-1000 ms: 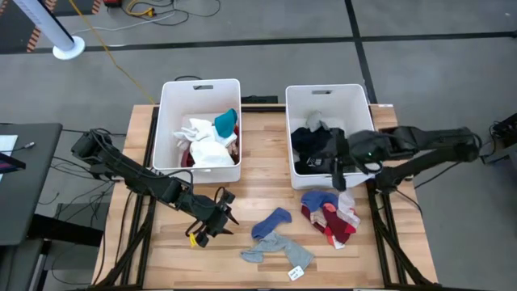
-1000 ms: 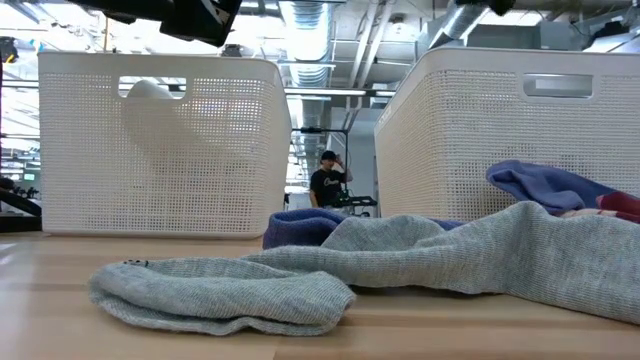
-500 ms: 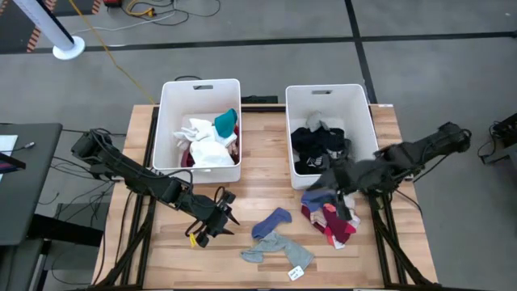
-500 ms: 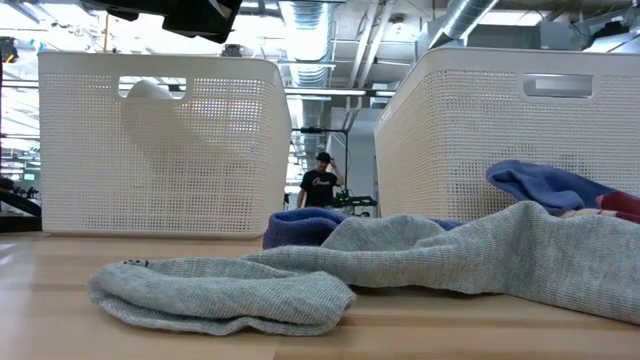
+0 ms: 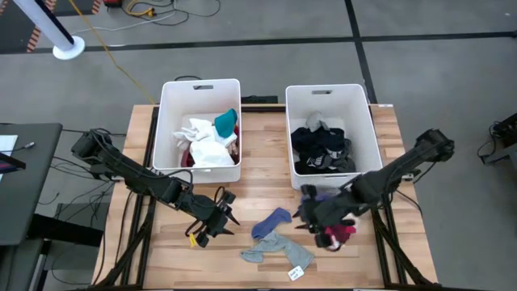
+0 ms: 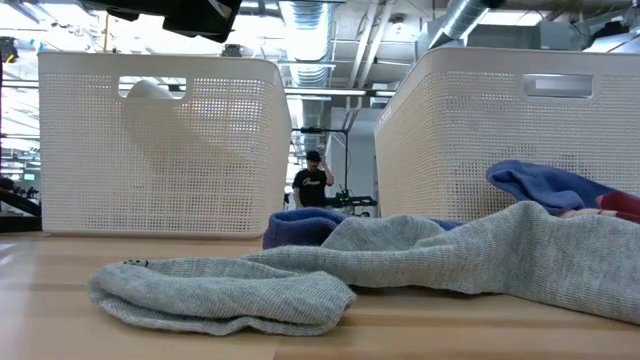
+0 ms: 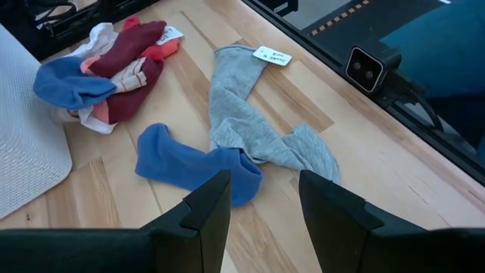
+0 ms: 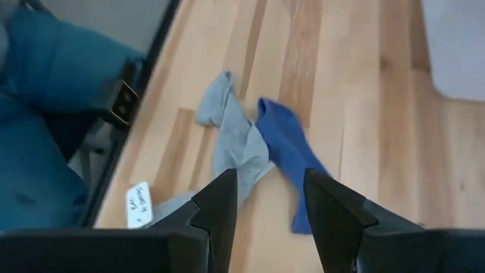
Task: Sort clothes
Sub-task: Put the blue sock into the right white bin
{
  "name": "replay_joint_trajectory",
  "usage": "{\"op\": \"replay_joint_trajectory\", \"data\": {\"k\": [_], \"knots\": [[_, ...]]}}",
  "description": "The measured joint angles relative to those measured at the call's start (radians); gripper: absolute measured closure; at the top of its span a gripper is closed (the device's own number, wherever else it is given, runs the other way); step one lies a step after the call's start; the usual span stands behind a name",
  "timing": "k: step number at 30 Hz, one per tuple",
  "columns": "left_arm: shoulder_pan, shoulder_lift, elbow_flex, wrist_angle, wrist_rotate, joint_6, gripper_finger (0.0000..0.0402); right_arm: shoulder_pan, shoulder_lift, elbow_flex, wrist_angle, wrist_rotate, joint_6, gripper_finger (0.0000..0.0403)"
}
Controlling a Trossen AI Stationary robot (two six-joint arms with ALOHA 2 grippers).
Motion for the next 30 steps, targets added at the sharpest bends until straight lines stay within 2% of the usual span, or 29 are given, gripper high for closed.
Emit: {"op": "replay_joint_trajectory", "data": {"k": [17,21,30], "knots": [[0.0,0.0,0.0,-0.004,0.0,0.01,0.0249,-0.043,0.353,0.0,0.14,0.001,0.004,0.0235],[0.0,0.0,0.0,-0.004,0.0,0.015,0.0249,-0.054,0.402,0.0,0.163,0.002,0.0,0.0235],[0.0,0.019,0.0,0.005,0.0,0.026,0.0249,-0.062,0.432,0.0,0.188,0.127,0.0,0.0235]]}}
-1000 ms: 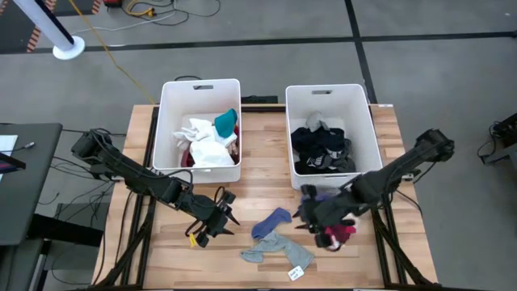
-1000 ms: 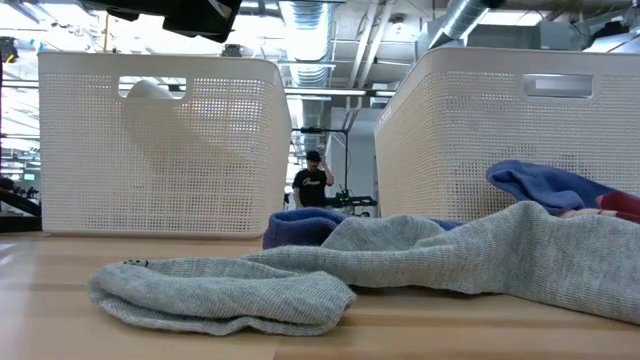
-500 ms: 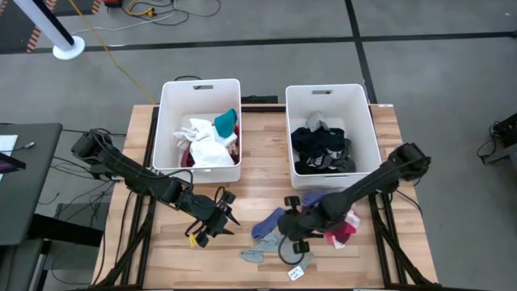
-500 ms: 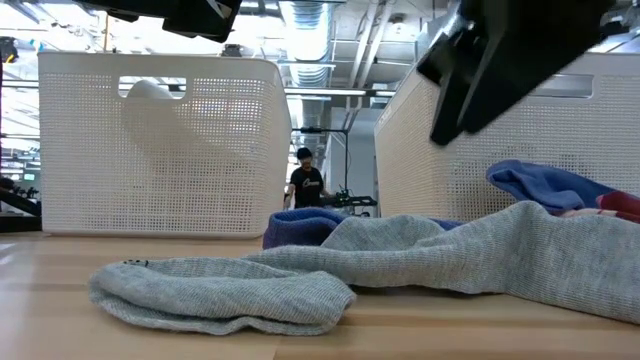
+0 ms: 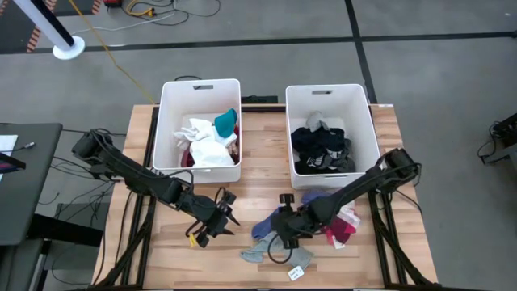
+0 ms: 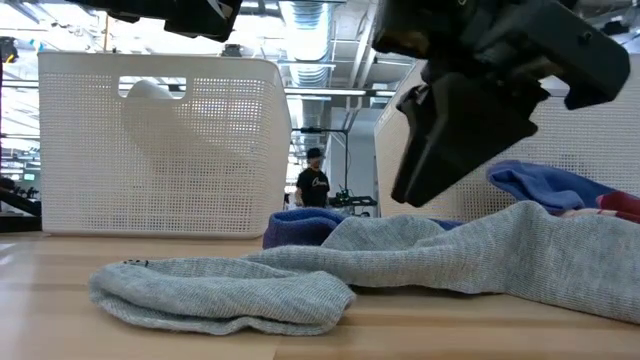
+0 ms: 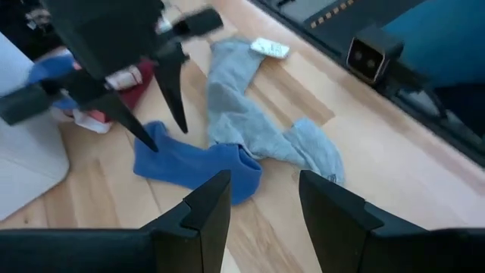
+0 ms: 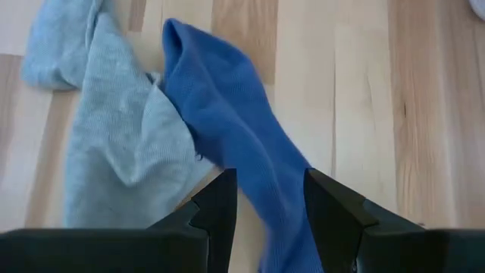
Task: Sort clothes
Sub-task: Put the blue sock into the right white bin
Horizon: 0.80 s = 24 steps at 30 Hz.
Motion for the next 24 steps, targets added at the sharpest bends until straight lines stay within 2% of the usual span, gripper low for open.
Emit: {"op": "replay_joint_trajectory", "data": {"k": [13,24], "knots": [[0.0,0.228,0.0,0.081,0.0,0.02,0.0249,0.003,0.0,0.0,0.019,-0.001,0.036,0.0235],[0.0,0.241,0.0,0.155,0.0,0.01,0.0249,0.005,0.0,-0.016,0.016,-0.008,0.075,0.0235]]}}
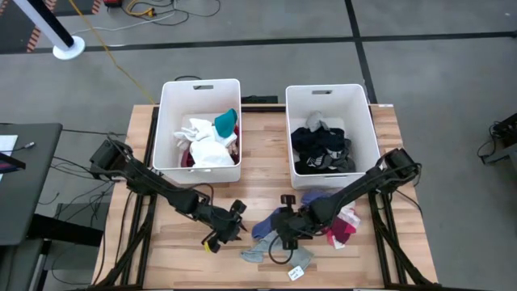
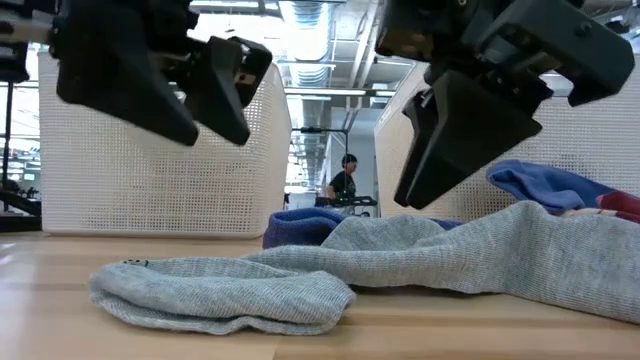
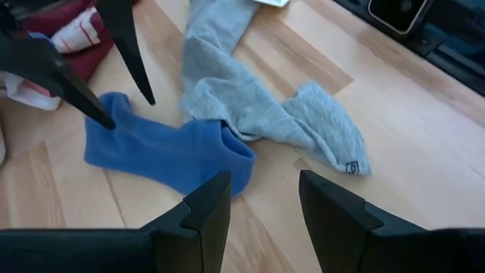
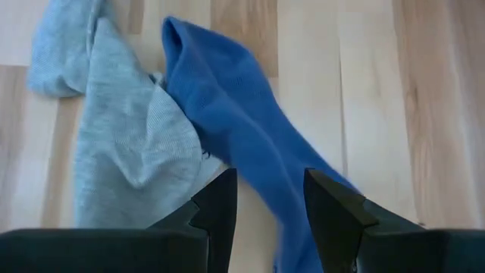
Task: Sort clothes
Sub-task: Put the blue sock into the right white bin
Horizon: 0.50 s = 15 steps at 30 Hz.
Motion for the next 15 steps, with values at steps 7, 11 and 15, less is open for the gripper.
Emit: {"op": "replay_joint_trajectory", "data": {"k": [7,11,15], "knots": [[0.0,0.001,0.0,0.057,0.0,0.002,0.0249,0.005,0.0,-0.025,0.004,-0.001,0.04,0.0235],[0.0,0.001,0.0,0.076,0.0,0.005,0.0249,0.005,0.0,-0.025,0.007,-0.001,0.045,0.0235],[0.0,0.001,0.0,0.106,0.0,-0.006,0.0249,0.005,0.0,-0.025,0.007,-0.001,0.045,0.0235]]}}
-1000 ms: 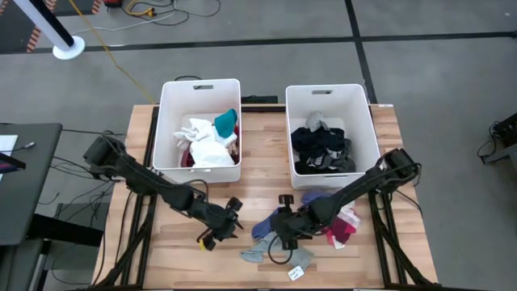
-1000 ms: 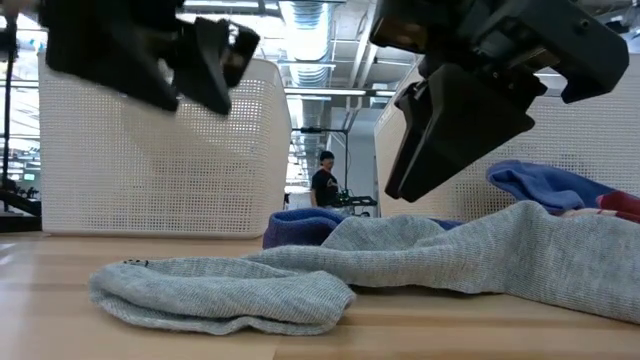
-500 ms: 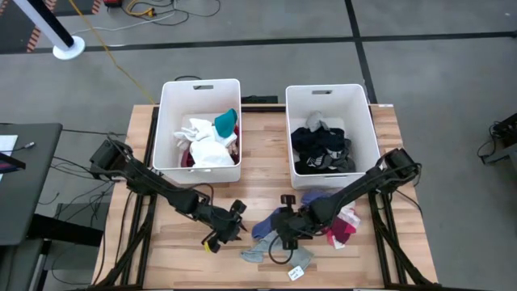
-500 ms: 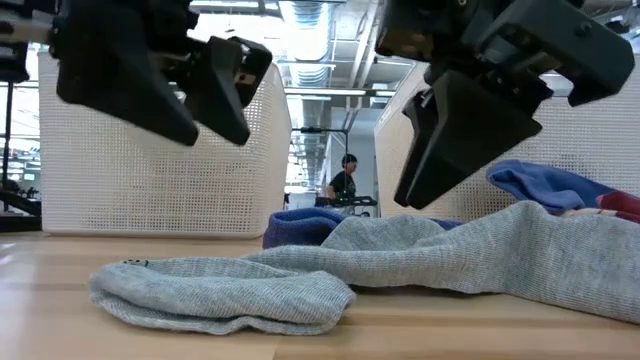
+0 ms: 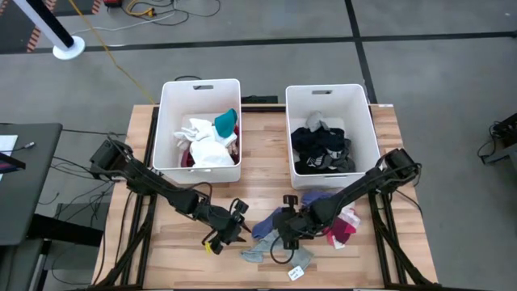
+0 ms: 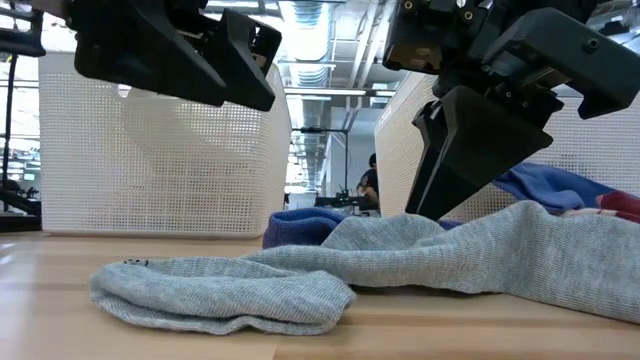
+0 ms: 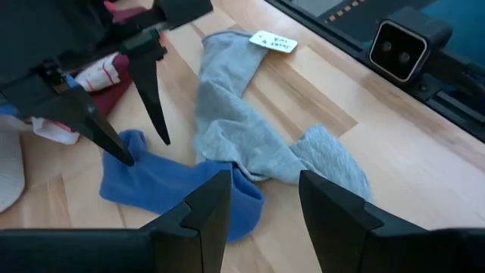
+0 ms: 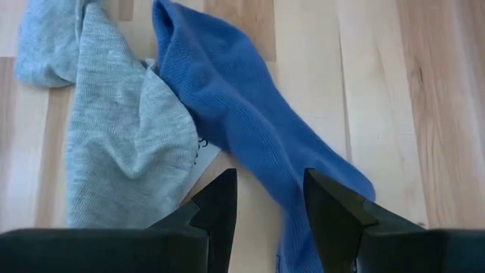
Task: Sort clothes
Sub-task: Put the blue sock into the right white bin
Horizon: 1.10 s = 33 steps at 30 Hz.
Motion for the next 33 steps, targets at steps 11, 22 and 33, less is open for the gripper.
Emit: {"op": "replay_joint_trajectory", "data": {"k": [11,22,33], "knots": [[0.0,0.0,0.0,0.012,0.0,-0.03,0.0249,-0.003,0.019,0.001,0.017,0.005,0.0,0.0235],[0.002,0.152,0.0,0.104,-0.044,-0.067,0.0249,-0.007,0.097,0.023,0.021,0.019,0.007,0.0315],[0.006,0.141,0.001,0.119,-0.069,-0.048,0.0249,0.007,0.092,0.109,-0.058,0.015,-0.044,0.0391]]}}
